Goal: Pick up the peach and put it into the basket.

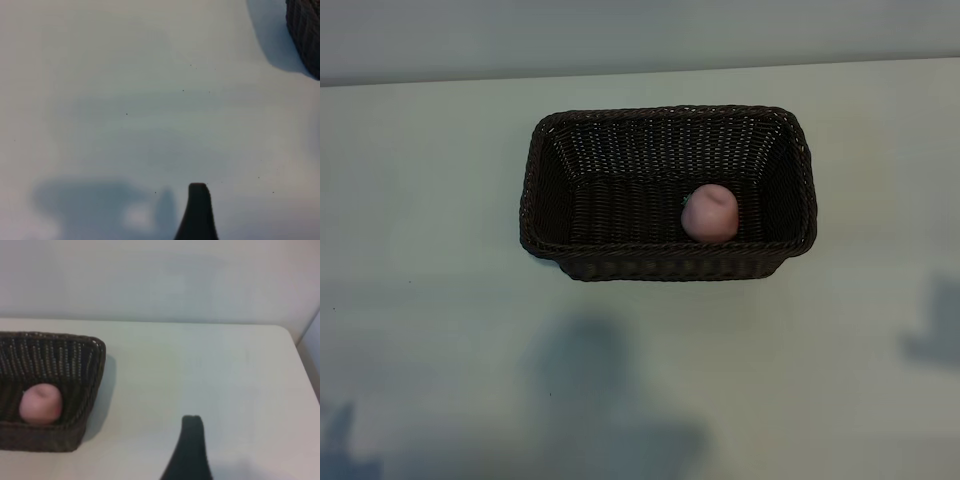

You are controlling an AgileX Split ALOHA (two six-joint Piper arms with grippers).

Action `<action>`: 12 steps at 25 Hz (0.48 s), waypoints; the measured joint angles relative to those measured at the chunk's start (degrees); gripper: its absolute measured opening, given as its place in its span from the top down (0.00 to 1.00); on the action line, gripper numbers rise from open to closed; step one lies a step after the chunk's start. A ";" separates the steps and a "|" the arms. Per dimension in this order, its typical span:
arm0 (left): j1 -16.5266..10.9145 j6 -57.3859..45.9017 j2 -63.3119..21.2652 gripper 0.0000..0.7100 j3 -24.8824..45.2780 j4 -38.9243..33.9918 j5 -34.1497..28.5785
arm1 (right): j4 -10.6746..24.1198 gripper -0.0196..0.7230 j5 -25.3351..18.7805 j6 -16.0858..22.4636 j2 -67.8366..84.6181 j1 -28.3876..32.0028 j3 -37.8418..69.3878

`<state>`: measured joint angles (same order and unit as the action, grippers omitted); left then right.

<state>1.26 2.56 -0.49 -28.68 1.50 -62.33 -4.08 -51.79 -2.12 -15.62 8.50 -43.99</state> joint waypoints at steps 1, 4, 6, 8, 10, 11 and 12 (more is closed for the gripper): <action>0.00 0.00 0.00 0.17 0.00 0.00 0.00 | 0.00 0.17 0.14 0.07 0.91 0.00 0.94; 0.00 0.00 0.00 0.17 0.00 0.00 0.00 | 0.06 0.17 1.06 0.11 2.97 -0.58 3.82; 0.00 0.00 0.00 0.17 0.00 0.00 0.00 | 0.01 0.17 1.19 0.35 4.11 -1.49 5.55; 0.00 0.00 0.00 0.17 0.00 0.00 0.00 | -0.06 0.17 1.21 0.67 5.53 -2.07 6.81; 0.00 0.00 0.00 0.17 0.00 0.00 0.00 | -0.12 0.17 1.21 1.05 7.93 -2.19 8.07; 0.00 0.00 0.00 0.17 0.00 0.00 0.00 | -0.12 0.17 1.16 1.11 9.11 -2.19 8.53; 0.00 0.00 0.00 0.17 0.00 0.00 0.00 | -0.12 0.17 1.16 1.16 10.49 -2.19 9.00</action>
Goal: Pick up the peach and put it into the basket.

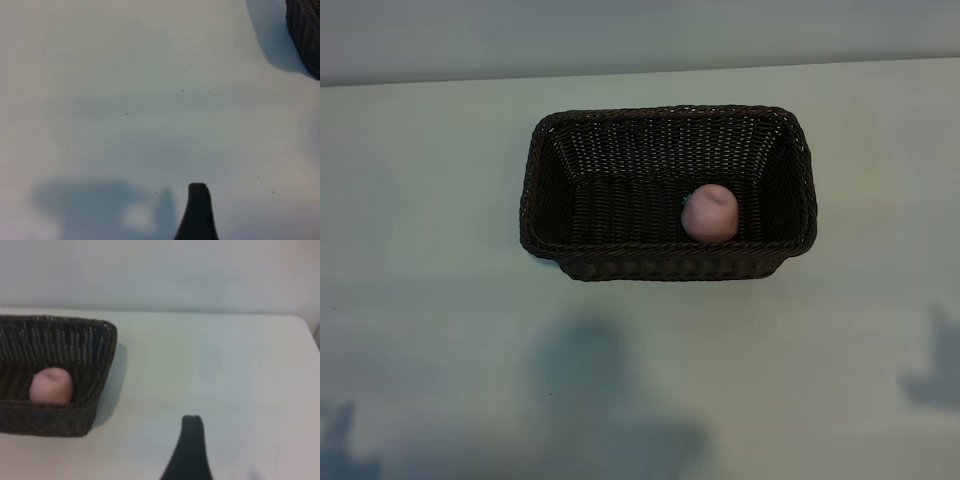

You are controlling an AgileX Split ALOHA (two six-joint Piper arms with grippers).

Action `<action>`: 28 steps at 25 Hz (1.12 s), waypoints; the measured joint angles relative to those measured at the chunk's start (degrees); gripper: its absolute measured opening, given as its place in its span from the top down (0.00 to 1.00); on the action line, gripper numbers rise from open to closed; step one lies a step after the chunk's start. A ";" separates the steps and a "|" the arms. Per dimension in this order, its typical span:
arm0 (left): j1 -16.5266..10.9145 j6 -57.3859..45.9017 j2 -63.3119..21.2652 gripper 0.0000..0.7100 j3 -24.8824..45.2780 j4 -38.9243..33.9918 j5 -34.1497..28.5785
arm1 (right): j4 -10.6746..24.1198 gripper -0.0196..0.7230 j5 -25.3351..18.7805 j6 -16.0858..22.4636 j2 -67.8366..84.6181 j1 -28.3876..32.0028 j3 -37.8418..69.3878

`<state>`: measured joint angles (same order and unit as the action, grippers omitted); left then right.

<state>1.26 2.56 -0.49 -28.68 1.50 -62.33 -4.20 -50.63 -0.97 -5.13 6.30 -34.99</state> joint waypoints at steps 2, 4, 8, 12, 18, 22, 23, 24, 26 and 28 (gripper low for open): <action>0.00 0.00 0.00 0.17 0.00 0.00 0.00 | 0.00 0.17 0.00 0.06 2.41 0.00 0.30; 0.00 0.00 0.00 0.17 0.00 0.00 0.00 | 0.09 0.17 0.00 0.06 4.19 0.00 0.30; 0.00 0.00 0.00 0.17 0.00 0.00 0.00 | 0.53 0.17 -0.23 0.06 5.58 0.00 0.32; 0.00 0.00 0.00 0.17 0.00 0.00 0.00 | 1.32 0.19 -2.19 0.06 5.58 0.00 0.32; 0.00 0.00 0.00 0.17 0.00 0.00 0.00 | 2.79 0.26 -5.87 0.06 5.58 0.00 0.32; 0.00 0.09 0.00 0.17 0.00 0.00 0.00 | 2.98 0.28 -8.42 0.11 5.58 0.00 0.32; 0.00 0.09 0.00 0.17 0.00 0.00 0.00 | 2.98 0.28 -8.90 0.18 5.58 0.00 0.32; 0.00 0.11 0.00 0.17 0.00 -0.05 0.00 | 2.98 0.28 -9.22 0.23 5.58 0.00 0.32; 0.00 0.11 0.00 0.17 0.00 -0.05 0.00 | 2.98 0.28 -9.42 0.31 5.58 0.00 0.88; 0.00 0.06 0.00 0.17 0.00 -0.05 0.00 | 2.98 0.28 -9.47 0.31 5.58 0.00 2.48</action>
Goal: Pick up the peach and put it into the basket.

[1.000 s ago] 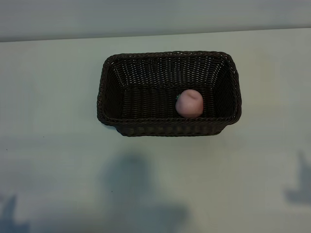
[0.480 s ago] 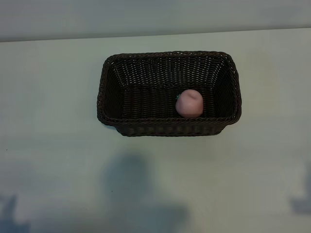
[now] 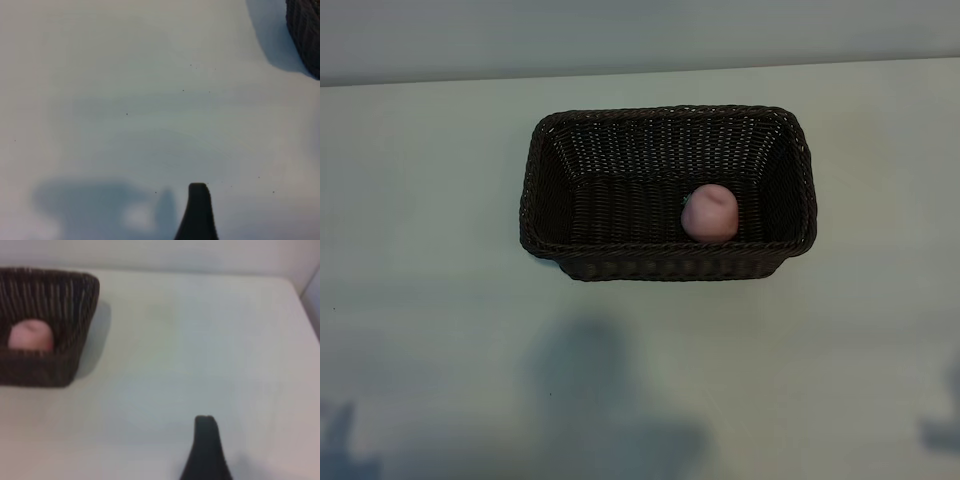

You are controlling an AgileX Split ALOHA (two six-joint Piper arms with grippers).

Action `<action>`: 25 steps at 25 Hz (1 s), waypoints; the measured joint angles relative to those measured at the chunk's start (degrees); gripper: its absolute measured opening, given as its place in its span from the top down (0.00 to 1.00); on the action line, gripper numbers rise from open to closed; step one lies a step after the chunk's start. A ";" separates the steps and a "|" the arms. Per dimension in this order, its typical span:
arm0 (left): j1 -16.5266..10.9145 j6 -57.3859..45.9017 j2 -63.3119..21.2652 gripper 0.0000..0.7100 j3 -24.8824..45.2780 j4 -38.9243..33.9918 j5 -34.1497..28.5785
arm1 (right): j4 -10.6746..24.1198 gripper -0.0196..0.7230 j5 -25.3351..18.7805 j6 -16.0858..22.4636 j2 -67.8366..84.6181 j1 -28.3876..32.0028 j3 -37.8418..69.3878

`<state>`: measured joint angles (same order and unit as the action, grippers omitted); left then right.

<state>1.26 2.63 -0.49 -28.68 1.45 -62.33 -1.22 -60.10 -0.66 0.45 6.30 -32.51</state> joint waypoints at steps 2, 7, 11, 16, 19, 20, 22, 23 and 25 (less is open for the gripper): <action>0.00 0.00 0.00 0.17 0.00 0.00 0.00 | 0.00 0.28 -0.16 0.00 0.00 0.00 2.66; 0.00 0.00 0.00 0.17 0.00 0.00 0.00 | -0.42 0.28 -0.88 0.16 0.00 0.00 3.83; 0.00 0.00 0.00 0.17 0.00 0.00 0.00 | -0.42 0.28 -0.96 0.16 0.00 0.00 4.51; 0.00 0.00 0.00 0.17 0.00 0.00 0.00 | -0.42 0.28 -0.96 0.66 0.00 0.00 4.51; 0.00 0.00 0.00 0.17 0.00 -0.05 0.00 | -0.42 0.28 -0.96 0.66 0.00 0.00 4.51; 0.00 0.00 0.00 0.17 0.00 -0.05 0.00 | -0.42 0.28 -0.96 0.66 0.00 0.00 4.51; 0.00 0.00 0.00 0.17 0.00 -0.05 0.00 | -0.42 0.28 -0.96 0.66 0.00 0.00 4.51; 0.00 0.00 0.00 0.17 0.00 -0.05 0.00 | -0.44 0.28 -0.96 0.66 0.00 0.00 4.51; 0.00 0.00 0.00 0.17 0.00 -0.05 0.00 | -1.02 0.28 -0.96 0.99 0.00 0.00 4.51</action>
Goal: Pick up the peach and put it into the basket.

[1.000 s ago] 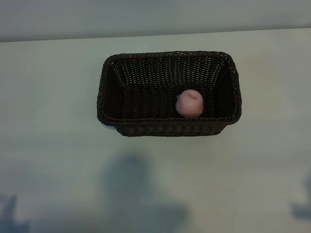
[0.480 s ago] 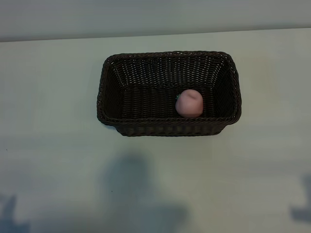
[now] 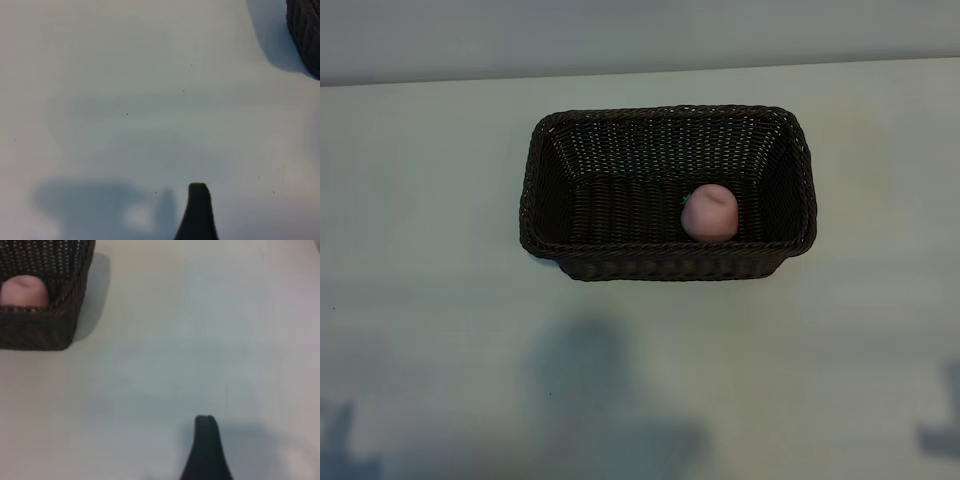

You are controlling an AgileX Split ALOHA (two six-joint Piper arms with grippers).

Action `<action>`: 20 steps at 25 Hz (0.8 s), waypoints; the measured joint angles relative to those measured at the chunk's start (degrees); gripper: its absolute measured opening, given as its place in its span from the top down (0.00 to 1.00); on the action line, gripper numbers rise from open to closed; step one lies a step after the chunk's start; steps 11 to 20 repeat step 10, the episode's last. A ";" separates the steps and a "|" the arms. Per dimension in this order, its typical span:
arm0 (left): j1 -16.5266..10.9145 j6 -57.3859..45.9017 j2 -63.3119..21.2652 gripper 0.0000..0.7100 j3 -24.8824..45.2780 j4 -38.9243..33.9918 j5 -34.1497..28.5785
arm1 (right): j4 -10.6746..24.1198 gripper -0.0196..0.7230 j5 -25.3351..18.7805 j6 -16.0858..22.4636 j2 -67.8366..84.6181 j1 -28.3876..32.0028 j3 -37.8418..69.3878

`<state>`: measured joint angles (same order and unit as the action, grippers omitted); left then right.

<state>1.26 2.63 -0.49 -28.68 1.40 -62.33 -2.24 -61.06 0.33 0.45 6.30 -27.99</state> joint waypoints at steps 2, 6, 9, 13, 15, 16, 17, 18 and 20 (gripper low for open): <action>0.00 0.00 0.00 0.17 0.00 0.00 0.00 | -0.92 0.28 0.00 0.26 0.00 0.00 0.00; 0.00 0.00 0.00 0.17 0.00 0.00 0.00 | -1.99 0.28 0.00 0.42 0.00 0.00 0.00; 0.00 0.00 0.00 0.17 0.00 0.00 0.00 | -2.06 0.28 0.00 0.47 0.00 0.00 0.00; 0.00 0.00 0.00 0.17 0.00 0.00 0.00 | -2.06 0.28 0.00 0.47 0.00 0.00 0.00; 0.00 0.00 0.00 0.17 0.00 0.00 0.00 | -2.06 0.28 0.00 0.47 0.00 0.00 0.00; 0.00 0.00 0.00 0.17 0.00 0.00 0.00 | -2.06 0.28 0.00 0.47 0.00 0.00 0.00; 0.00 0.00 0.00 0.17 0.00 0.00 0.00 | -2.06 0.28 0.00 0.47 0.00 0.00 0.00; 0.00 0.00 0.00 0.17 0.00 0.00 0.00 | -2.06 0.28 0.00 0.47 0.00 0.00 0.00; 0.00 0.00 0.00 0.17 0.00 0.00 0.00 | -2.06 0.28 0.00 0.47 0.00 0.00 0.00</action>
